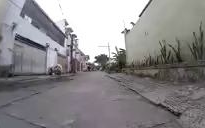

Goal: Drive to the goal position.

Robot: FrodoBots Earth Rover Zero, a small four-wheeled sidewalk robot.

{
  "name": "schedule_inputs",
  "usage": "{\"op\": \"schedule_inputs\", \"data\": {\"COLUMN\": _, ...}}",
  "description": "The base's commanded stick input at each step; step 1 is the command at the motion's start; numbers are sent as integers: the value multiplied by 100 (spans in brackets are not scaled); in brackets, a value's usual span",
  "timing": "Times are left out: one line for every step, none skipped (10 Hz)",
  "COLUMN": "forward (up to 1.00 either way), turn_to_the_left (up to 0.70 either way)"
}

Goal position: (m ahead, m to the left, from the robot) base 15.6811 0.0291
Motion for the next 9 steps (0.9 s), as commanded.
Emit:
{"op": "schedule_inputs", "data": {"forward": 98, "turn_to_the_left": -39}}
{"op": "schedule_inputs", "data": {"forward": 98, "turn_to_the_left": -20}}
{"op": "schedule_inputs", "data": {"forward": 98, "turn_to_the_left": 0}}
{"op": "schedule_inputs", "data": {"forward": 98, "turn_to_the_left": 0}}
{"op": "schedule_inputs", "data": {"forward": 98, "turn_to_the_left": 0}}
{"op": "schedule_inputs", "data": {"forward": 98, "turn_to_the_left": 0}}
{"op": "schedule_inputs", "data": {"forward": 98, "turn_to_the_left": 0}}
{"op": "schedule_inputs", "data": {"forward": 98, "turn_to_the_left": -7}}
{"op": "schedule_inputs", "data": {"forward": 98, "turn_to_the_left": -20}}
